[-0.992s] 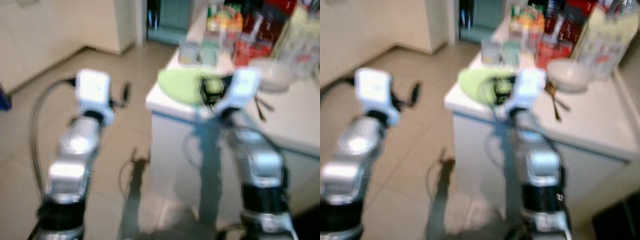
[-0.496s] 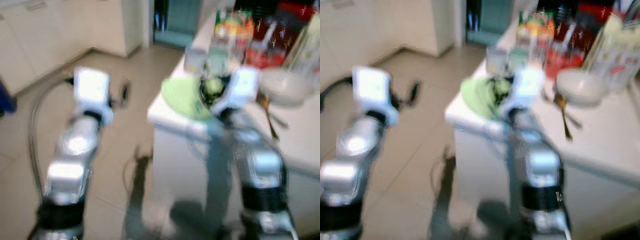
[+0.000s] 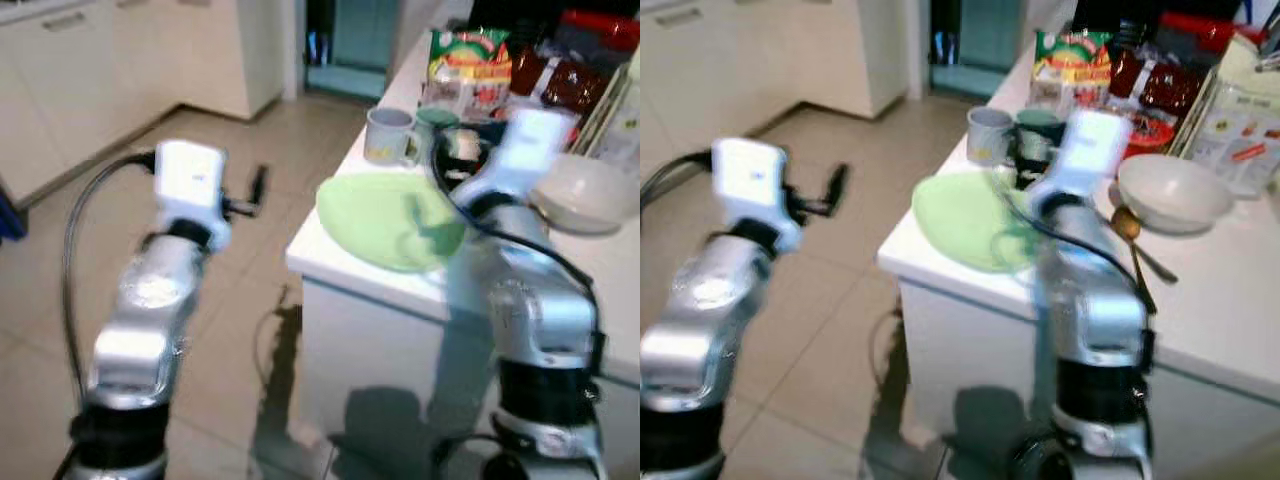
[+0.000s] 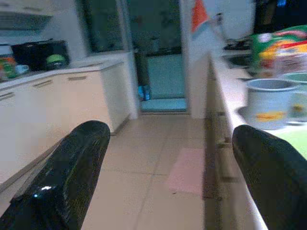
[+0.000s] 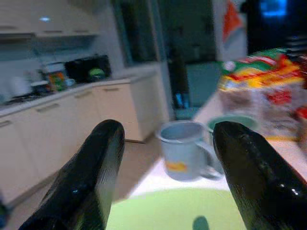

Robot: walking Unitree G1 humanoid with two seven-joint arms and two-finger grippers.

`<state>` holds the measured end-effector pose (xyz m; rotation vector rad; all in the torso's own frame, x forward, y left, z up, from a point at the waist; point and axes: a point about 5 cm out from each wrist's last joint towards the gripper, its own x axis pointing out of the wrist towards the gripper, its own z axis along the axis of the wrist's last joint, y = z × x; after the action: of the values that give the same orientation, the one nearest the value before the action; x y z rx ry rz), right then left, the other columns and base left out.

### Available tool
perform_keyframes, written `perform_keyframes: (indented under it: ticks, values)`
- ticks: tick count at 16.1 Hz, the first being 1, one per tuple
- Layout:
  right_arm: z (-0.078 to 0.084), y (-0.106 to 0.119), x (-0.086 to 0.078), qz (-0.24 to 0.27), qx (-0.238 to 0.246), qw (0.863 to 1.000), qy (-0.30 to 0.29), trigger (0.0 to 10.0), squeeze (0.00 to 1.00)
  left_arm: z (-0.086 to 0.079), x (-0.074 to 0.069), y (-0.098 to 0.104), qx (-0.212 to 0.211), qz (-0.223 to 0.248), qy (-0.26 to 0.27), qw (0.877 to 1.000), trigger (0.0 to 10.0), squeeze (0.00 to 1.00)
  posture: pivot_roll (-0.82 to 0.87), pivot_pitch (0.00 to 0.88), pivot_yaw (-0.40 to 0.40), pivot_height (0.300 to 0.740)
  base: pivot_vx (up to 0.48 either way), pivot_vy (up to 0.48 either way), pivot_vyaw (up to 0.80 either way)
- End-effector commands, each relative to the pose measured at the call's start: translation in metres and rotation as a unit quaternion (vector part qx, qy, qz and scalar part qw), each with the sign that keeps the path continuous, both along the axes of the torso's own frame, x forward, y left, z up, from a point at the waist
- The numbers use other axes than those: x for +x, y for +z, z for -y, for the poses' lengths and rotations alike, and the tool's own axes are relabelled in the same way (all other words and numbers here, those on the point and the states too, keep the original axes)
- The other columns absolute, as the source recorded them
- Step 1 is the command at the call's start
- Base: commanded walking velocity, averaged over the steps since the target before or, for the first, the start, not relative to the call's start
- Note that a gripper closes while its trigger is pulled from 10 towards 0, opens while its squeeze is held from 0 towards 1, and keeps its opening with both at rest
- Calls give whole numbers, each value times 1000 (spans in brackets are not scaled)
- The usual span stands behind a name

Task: Setting the table

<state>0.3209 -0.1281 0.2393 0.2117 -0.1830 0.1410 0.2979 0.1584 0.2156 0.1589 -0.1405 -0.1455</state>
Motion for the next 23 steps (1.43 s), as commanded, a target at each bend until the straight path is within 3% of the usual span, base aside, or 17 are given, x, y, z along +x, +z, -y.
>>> perform_keyframes:
  ticks: [1, 3, 8, 12, 17, 23]
  values:
    - [11, 6, -2, 4, -1, 1000, -23, 10000, 0, 8, -1, 2, 2, 4, -24, 1000, 10000, 141, 37, 0, -5, 740, 0, 0, 0]
    - [12, 8, -2, 3, -2, 1000, -30, 10000, 0, 10, -2, 3, 4, 6, -31, 999, 10000, 0, 37, 0, -5, 740, 0, 0, 0]
    - [22, -10, 3, -64, -40, 996, -55, 10000, 0, 9, -2, 1, 23, 9, -22, 999, 10000, 0, 37, 0, -8, 740, 0, 0, 0]
    - [21, -15, 3, -78, -39, 995, -46, 10000, 0, 6, -1, 4, 18, 18, -13, 1000, 10000, 0, 35, 0, -8, 740, 149, 0, -567]
    - [12, -13, 4, -70, -48, 996, -4, 10000, 0, 4, 0, 5, 16, 22, -7, 1000, 10000, 0, 37, 0, -14, 740, 371, 0, -160]
    - [1, 3, 3, -26, -42, 997, 59, 10000, 0, -1, 1, 6, 21, 27, 13, 999, 10000, 0, 38, 0, -15, 740, 0, 0, 0]
